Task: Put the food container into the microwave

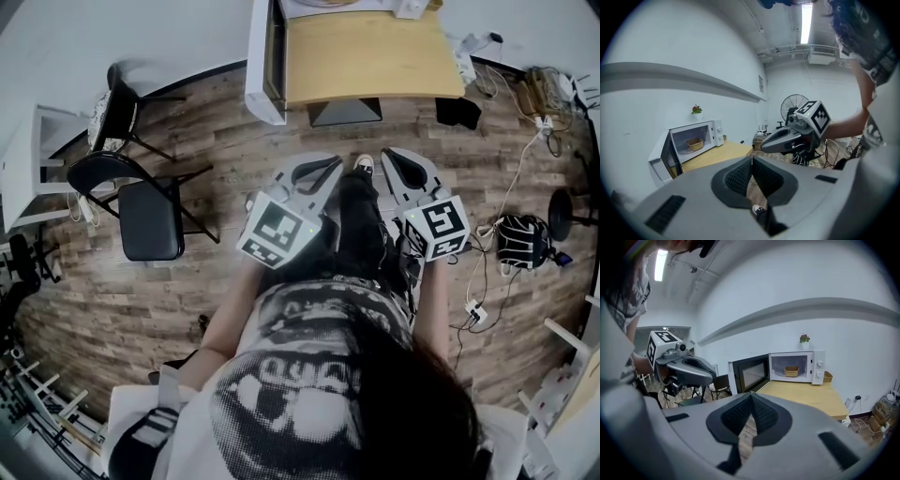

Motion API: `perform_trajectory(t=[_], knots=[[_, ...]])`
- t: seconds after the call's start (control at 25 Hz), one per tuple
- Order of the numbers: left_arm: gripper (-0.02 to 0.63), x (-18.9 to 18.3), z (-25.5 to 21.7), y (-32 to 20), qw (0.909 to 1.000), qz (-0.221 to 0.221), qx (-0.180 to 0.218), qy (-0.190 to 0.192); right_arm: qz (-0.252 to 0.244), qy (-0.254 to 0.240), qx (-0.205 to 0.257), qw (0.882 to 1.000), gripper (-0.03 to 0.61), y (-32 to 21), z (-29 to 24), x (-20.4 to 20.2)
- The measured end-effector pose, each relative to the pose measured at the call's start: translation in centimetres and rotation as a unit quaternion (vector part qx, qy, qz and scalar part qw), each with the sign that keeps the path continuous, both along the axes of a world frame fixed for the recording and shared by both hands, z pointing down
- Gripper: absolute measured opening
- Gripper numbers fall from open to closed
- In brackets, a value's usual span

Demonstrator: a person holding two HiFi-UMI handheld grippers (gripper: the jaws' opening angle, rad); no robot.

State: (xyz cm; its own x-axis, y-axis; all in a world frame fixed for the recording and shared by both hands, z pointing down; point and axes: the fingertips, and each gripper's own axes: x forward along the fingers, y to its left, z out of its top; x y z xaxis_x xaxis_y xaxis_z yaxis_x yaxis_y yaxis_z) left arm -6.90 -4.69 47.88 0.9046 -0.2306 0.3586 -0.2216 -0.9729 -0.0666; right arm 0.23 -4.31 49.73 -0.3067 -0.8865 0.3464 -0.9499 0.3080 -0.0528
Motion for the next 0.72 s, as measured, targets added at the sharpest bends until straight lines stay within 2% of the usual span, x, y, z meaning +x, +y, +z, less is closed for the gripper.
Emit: perform_trajectory(t=[0.36, 0.72], knots=[[0.008, -1.0, -0.1, 0.1, 1.0, -0.004, 0.006, -0.002, 0.007, -0.005, -0.003, 1.0, 0.003, 0.1, -0.1, 0.9], [0.008, -1.9, 0.1, -0.4, 0.9999, -0.014, 0.005, -0.002, -0.009, -0.001, -0.01, 1.0, 0.003, -0.6, 0.2, -0.2]])
